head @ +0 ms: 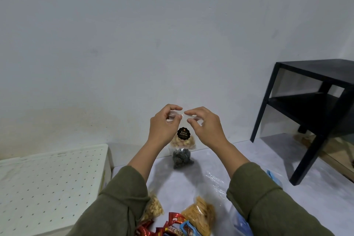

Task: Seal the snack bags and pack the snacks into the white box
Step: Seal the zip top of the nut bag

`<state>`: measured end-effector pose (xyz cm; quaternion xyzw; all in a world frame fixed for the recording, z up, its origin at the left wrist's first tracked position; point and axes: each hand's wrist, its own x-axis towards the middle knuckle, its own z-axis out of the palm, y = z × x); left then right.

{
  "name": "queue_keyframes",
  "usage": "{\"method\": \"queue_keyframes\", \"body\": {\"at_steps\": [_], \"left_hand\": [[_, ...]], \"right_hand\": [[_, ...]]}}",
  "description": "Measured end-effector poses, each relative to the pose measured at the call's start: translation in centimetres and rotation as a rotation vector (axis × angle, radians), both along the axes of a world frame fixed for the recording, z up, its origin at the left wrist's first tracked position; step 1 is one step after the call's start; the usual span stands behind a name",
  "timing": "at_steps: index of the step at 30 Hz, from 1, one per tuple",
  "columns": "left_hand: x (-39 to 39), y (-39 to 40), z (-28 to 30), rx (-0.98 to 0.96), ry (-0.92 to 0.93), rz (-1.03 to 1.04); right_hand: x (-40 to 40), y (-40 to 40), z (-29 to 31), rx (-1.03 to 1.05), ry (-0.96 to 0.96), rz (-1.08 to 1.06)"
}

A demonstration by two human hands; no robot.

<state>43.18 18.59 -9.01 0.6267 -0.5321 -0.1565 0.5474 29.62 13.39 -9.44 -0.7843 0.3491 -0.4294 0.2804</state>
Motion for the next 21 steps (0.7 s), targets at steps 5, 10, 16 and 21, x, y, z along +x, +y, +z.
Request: {"method": "queue_keyframes", "body": {"at_steps": [5, 10, 16, 21], "left_hand": [[0.3, 0.5, -0.4, -0.007, 0.055, -0.010], [1.1, 0.2, -0.7, -0.033, 0.194, 0.040], [0.8, -0.4, -1.3, -0.026, 0.240, -0.039], [0.2, -1.7, -3.0, -0.021, 0.166, -0.099]], "right_hand": [[0.2, 0.7, -0.3, 0.025, 0.003, 0.011], [-0.6, 1.8, -0.7, 0.078, -0.084, 0.044], [-0.7, 1.2, -1.7, 0.160, -0.055, -0.008], [-1.6, -0.5, -2.6, 0.187, -0.068, -0.077]]}}
